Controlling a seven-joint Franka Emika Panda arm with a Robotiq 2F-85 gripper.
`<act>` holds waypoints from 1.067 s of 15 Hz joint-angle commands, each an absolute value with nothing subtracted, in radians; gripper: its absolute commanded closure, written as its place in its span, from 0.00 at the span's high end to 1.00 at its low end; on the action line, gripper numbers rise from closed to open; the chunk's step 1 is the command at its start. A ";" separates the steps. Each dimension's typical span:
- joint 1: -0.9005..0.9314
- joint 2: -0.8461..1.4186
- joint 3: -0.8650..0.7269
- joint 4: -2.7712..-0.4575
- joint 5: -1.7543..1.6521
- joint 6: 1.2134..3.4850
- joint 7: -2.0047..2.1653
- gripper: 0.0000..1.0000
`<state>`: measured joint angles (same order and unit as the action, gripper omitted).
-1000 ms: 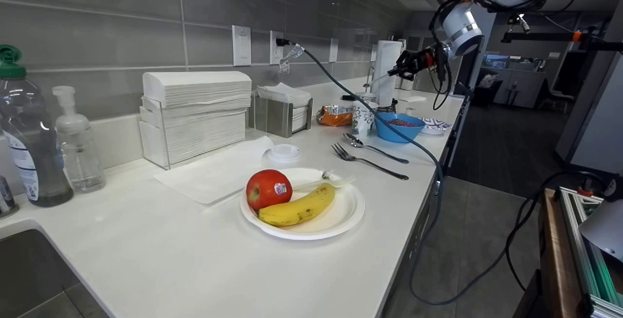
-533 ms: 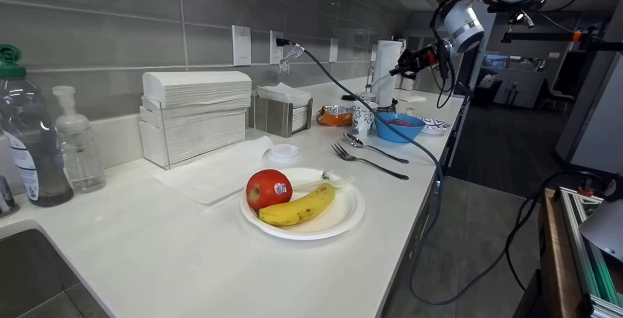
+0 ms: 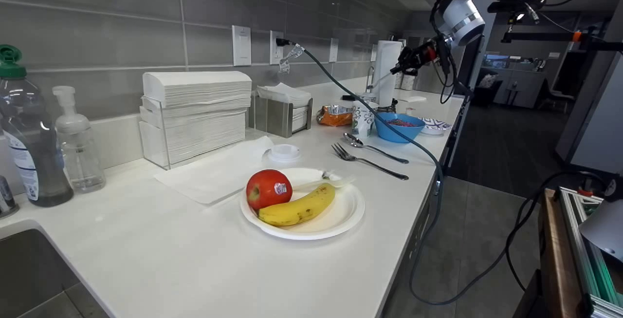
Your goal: Pick up the spoon and get some of the objects from the bowl and put them in the cup
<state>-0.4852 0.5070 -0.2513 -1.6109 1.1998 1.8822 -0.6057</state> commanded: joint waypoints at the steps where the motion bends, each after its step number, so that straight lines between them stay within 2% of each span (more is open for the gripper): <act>1: -0.449 0.460 -0.262 -1.662 1.150 1.951 -0.578 0.01; 16: -0.363 0.384 -0.237 -1.715 0.959 2.176 -0.502 0.01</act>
